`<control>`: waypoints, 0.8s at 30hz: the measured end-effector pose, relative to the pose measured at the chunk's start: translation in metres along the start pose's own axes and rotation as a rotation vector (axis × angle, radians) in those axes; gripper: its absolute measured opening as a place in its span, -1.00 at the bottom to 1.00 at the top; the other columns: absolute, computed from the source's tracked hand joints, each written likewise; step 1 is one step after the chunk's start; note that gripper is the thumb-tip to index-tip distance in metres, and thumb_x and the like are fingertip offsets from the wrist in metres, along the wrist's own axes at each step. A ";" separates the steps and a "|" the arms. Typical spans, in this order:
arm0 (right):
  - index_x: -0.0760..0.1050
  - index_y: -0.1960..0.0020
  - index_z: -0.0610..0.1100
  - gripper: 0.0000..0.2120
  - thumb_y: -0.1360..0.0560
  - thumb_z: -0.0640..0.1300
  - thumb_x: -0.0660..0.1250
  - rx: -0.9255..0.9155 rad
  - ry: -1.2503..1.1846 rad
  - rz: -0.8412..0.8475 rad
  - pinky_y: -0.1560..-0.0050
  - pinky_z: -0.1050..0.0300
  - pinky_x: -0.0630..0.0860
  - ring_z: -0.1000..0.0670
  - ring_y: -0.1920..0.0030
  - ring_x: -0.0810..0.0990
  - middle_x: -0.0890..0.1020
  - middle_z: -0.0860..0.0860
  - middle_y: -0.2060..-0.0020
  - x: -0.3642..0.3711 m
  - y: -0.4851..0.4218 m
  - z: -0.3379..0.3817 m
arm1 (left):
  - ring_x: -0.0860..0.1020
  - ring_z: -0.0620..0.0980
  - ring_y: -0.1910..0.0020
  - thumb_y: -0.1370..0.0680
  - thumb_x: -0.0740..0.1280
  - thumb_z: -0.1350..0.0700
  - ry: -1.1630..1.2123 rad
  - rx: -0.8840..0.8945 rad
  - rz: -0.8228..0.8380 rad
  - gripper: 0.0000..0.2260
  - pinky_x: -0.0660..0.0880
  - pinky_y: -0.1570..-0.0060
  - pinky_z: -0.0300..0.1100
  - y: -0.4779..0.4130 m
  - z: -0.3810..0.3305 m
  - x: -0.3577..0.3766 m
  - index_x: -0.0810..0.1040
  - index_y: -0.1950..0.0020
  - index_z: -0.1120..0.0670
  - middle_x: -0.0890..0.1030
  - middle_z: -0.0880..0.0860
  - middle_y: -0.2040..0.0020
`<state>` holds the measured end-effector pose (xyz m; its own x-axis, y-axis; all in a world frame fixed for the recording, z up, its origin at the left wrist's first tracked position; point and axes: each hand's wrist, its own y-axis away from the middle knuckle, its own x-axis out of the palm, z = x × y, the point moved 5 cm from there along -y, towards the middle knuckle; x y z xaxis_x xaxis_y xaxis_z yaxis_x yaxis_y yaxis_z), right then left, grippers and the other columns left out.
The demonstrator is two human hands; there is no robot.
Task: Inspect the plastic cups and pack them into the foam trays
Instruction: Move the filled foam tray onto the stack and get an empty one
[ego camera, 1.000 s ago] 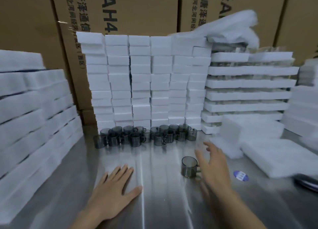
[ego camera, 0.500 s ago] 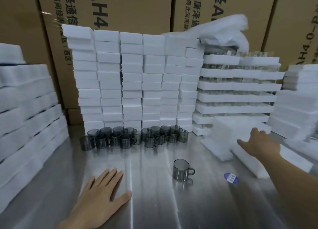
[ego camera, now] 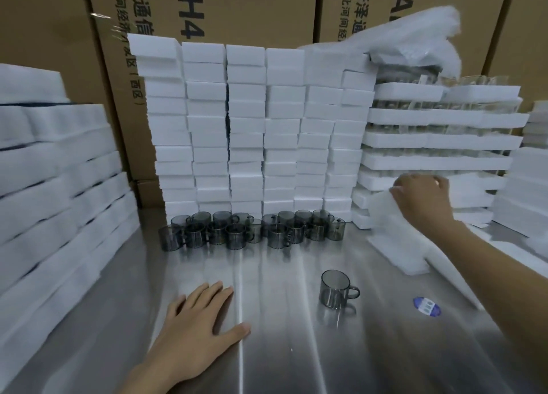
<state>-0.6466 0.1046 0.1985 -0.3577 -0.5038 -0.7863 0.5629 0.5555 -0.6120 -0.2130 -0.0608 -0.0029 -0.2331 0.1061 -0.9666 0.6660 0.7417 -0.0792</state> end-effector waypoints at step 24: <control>0.55 -0.29 0.10 -0.77 -0.64 -0.01 0.35 -0.327 -0.764 0.115 -0.31 0.10 0.44 0.20 -0.30 0.44 0.52 0.27 -0.22 -0.003 0.182 0.139 | 0.47 -0.34 -0.41 -0.45 0.46 -0.40 1.031 -0.039 -0.215 -0.37 0.44 -0.34 -0.32 0.005 0.014 -0.021 0.46 -0.51 -0.37 0.51 -0.34 -0.45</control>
<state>-0.4394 0.1158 0.1014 0.3580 -0.6765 -0.6435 0.2784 0.7352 -0.6180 -0.1950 -0.0685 0.0139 -0.8455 0.4681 -0.2570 0.5203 0.8306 -0.1986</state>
